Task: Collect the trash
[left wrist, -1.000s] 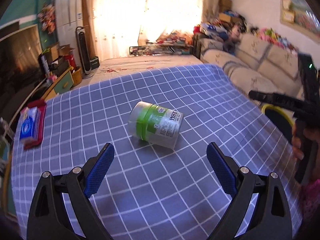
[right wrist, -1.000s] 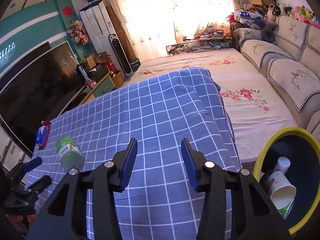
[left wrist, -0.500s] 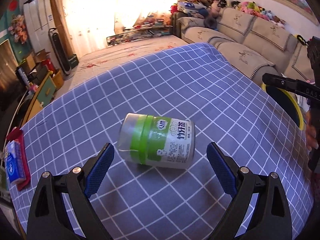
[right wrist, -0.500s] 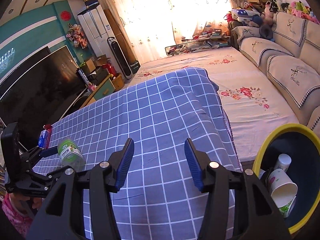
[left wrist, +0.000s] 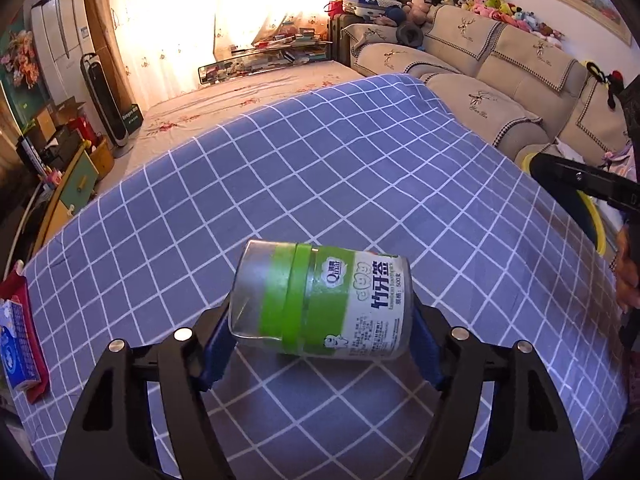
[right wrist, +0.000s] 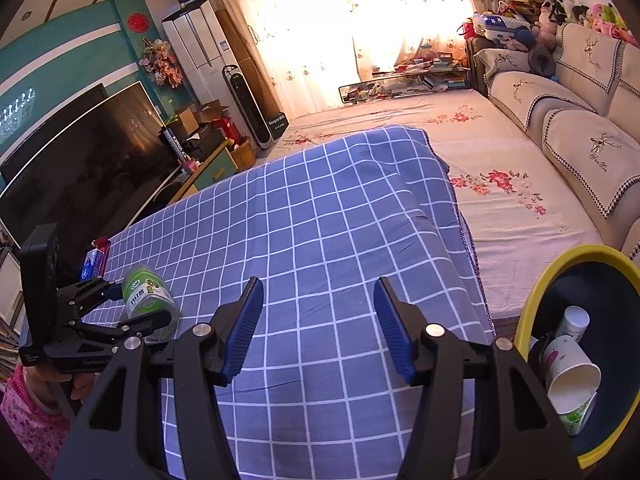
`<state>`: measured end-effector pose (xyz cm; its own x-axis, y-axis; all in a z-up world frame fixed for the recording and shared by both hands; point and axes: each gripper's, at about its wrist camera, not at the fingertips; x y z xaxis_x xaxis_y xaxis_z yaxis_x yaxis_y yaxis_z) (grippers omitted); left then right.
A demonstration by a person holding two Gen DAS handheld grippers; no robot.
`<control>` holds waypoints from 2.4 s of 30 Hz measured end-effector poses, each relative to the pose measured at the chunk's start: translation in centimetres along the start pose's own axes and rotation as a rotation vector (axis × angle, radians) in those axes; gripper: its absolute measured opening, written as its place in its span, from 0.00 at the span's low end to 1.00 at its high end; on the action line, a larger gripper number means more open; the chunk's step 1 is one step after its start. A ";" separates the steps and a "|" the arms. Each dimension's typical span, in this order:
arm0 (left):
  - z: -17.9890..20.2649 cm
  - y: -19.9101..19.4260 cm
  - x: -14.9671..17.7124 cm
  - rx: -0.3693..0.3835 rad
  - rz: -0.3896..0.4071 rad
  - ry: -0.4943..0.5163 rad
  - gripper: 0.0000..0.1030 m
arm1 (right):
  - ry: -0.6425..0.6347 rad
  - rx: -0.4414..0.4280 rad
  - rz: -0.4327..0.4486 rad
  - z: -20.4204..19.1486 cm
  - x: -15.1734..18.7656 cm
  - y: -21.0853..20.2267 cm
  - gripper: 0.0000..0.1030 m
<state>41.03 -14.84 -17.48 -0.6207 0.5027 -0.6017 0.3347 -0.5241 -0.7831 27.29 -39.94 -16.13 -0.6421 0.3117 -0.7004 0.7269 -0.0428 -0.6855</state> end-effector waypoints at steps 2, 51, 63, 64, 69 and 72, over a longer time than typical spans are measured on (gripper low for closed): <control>0.6 -0.4 0.1 -0.002 0.005 0.002 0.70 | 0.006 -0.005 0.007 0.0 0.0 -0.2 0.53; 35.4 14.7 -9.3 0.231 -0.156 0.245 0.82 | 0.368 0.426 0.174 26.2 9.1 -15.7 0.61; 25.3 -4.8 -1.6 0.080 0.223 -0.023 0.95 | 0.174 0.330 0.143 18.6 8.8 -16.9 0.77; 24.7 -5.9 -0.8 0.052 0.233 -0.044 0.95 | 0.152 0.315 0.142 17.6 8.9 -17.1 0.81; 20.4 -12.0 5.0 -0.185 0.289 -0.179 0.95 | 0.064 0.253 0.147 13.4 9.3 -18.2 0.91; 18.8 -15.4 8.1 -0.298 0.342 -0.236 0.95 | 0.011 0.232 0.154 11.0 9.4 -18.9 0.93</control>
<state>17.52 -15.60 -7.35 -0.5714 0.1498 -0.8069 0.7134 -0.3953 -0.5786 4.83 -46.64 -11.92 -0.5247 0.2943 -0.7988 0.7398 -0.3065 -0.5990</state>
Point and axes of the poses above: each gripper's, at about its wrist camera, not at the fingertips, and y roughly the way its jaws point, z to its right, x to its underside, and after that the axes turned 11 degrees about x, right-handed
